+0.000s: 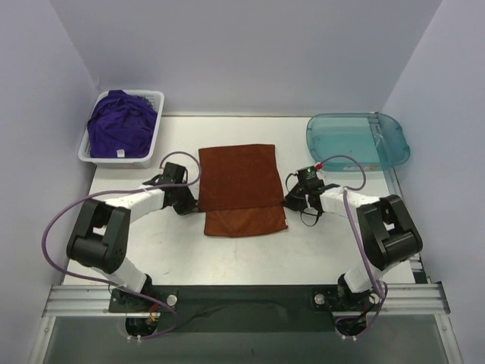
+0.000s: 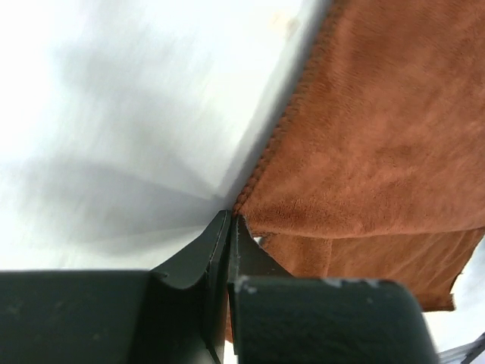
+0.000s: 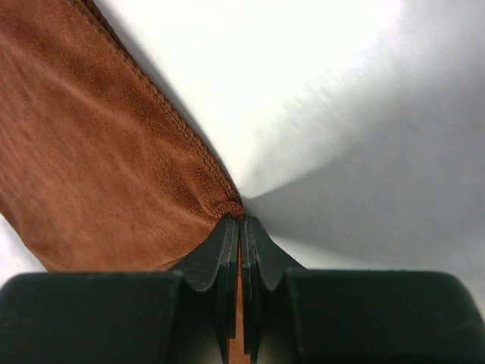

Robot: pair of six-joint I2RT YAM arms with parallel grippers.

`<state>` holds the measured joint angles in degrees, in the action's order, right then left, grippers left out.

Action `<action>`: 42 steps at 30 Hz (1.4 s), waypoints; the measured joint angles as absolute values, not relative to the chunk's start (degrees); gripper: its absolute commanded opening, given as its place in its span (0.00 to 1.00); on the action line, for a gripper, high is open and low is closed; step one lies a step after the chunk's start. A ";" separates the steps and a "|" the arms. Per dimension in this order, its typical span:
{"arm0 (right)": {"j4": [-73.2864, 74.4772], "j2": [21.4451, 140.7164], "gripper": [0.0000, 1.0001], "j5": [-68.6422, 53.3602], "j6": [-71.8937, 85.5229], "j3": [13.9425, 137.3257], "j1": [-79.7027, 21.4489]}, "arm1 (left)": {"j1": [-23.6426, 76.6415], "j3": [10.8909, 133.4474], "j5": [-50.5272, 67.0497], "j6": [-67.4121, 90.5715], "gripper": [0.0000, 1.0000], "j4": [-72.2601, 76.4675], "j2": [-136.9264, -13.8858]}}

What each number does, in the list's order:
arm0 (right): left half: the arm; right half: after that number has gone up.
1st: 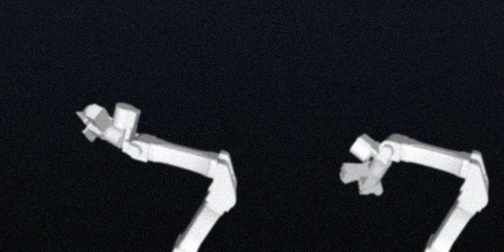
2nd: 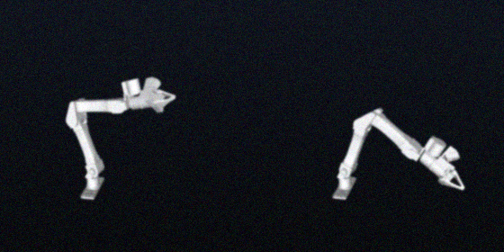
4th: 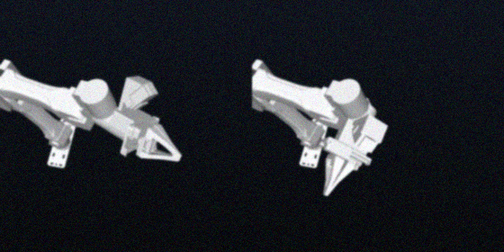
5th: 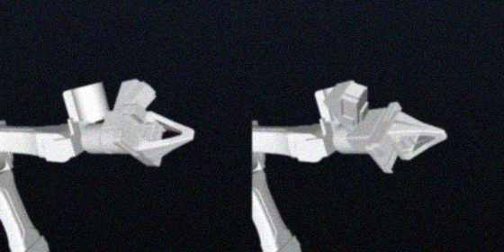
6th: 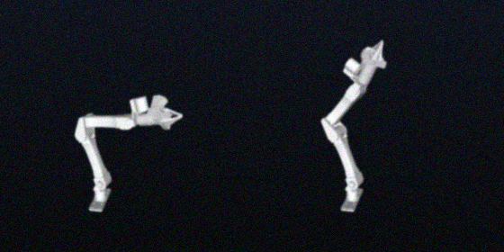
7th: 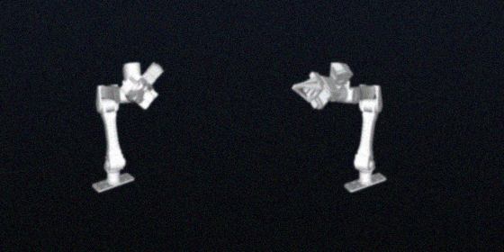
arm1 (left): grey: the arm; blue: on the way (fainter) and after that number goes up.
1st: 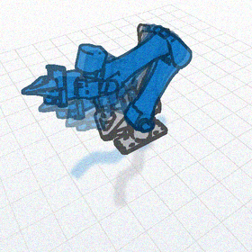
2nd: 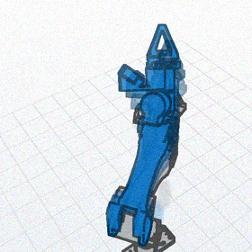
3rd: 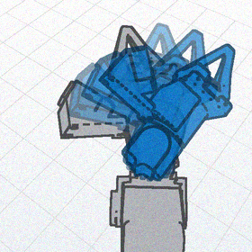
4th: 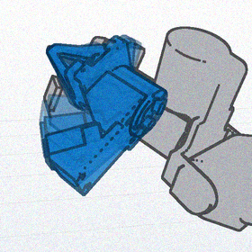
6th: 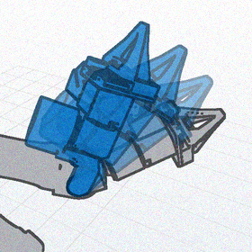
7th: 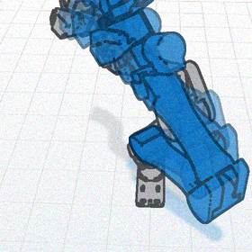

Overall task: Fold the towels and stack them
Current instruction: Fold the towel

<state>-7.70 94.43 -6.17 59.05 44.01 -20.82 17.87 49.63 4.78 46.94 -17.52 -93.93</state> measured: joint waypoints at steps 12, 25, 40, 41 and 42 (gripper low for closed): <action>-3.20 88.55 0.00 -5.34 58.13 42.13 -21.96 | 20.01 45.43 5.87 47.97 0.00 -22.35 -80.51; 0.67 81.80 0.00 -3.79 56.90 45.87 -22.61 | 29.26 44.01 4.47 53.67 0.00 -22.13 -78.02; 1.56 82.06 0.00 -2.72 56.90 45.36 -22.98 | 32.77 38.61 0.97 55.70 0.03 -22.04 -81.30; 1.54 82.06 0.00 -2.70 56.88 45.25 -22.98 | 32.80 38.61 -0.19 55.44 0.03 -22.96 -80.84; 1.54 82.06 0.00 -2.70 56.88 45.10 -22.98 | 32.80 38.61 -1.52 55.20 0.03 -24.16 -80.20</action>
